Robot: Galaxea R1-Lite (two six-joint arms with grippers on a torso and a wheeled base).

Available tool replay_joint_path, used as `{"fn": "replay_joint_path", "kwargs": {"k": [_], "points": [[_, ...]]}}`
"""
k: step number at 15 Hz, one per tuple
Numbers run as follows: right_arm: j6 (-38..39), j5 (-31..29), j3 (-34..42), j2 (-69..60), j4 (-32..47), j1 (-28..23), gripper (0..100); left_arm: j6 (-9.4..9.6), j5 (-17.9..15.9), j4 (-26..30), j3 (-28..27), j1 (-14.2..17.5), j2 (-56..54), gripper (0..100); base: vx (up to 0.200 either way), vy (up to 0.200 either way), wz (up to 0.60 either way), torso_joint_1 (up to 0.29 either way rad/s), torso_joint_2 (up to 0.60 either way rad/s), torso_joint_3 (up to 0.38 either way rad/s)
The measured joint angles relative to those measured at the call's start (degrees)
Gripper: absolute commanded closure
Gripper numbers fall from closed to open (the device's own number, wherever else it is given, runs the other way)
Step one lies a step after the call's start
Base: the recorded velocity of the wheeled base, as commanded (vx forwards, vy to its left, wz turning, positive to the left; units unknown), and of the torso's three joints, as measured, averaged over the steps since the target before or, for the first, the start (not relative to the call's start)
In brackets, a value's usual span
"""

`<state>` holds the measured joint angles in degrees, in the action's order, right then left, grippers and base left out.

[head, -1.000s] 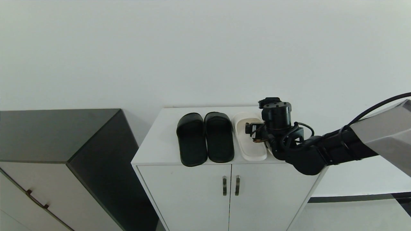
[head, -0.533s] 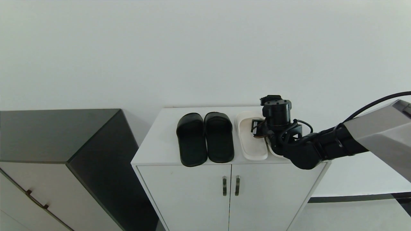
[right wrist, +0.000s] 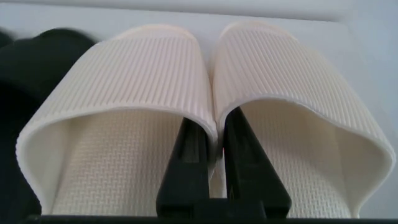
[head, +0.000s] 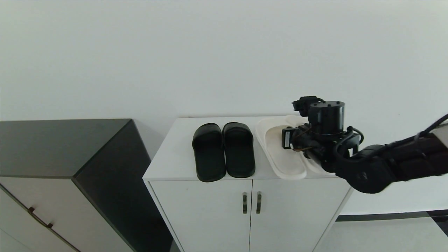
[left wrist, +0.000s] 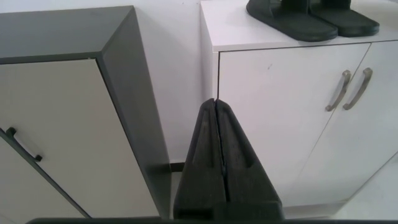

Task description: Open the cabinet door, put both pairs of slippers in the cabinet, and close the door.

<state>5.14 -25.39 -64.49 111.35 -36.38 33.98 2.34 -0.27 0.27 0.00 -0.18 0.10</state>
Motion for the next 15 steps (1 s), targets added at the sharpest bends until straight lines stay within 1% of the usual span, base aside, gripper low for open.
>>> {"fn": "replay_joint_path", "kwargs": {"k": [2,5,7,8,10,11,15], "points": [[-1.4,6.7,8.0,-8.0,-0.1,1.7,100,-0.18,0.0,0.0,0.0,0.0,0.0,100,0.0,0.0,0.0,0.0,0.0,0.0],[-1.8,18.4,21.4,-20.4,0.5,5.7,100,-1.11,0.0,0.0,0.0,0.0,0.0,100,0.0,0.0,0.0,0.0,0.0,0.0],[-2.1,26.3,28.1,-27.0,4.6,8.3,100,-1.12,0.0,0.0,0.0,0.0,0.0,100,0.0,0.0,0.0,0.0,0.0,0.0],[-2.1,28.0,29.4,-29.1,6.1,9.0,100,-1.12,0.0,0.0,0.0,0.0,0.0,100,0.0,0.0,0.0,0.0,0.0,0.0],[-2.2,30.7,30.9,-31.7,6.3,9.5,100,-1.22,0.0,0.0,0.0,0.0,0.0,100,0.0,0.0,0.0,0.0,0.0,0.0],[-2.2,31.6,31.6,-32.4,6.1,9.6,100,-1.74,0.0,0.0,0.0,0.0,0.0,100,0.0,0.0,0.0,0.0,0.0,0.0],[-2.4,31.9,32.5,-33.6,6.0,9.7,100,-2.39,0.0,0.0,0.0,0.0,0.0,100,-0.2,0.0,0.0,0.008,0.0,0.004]]}}
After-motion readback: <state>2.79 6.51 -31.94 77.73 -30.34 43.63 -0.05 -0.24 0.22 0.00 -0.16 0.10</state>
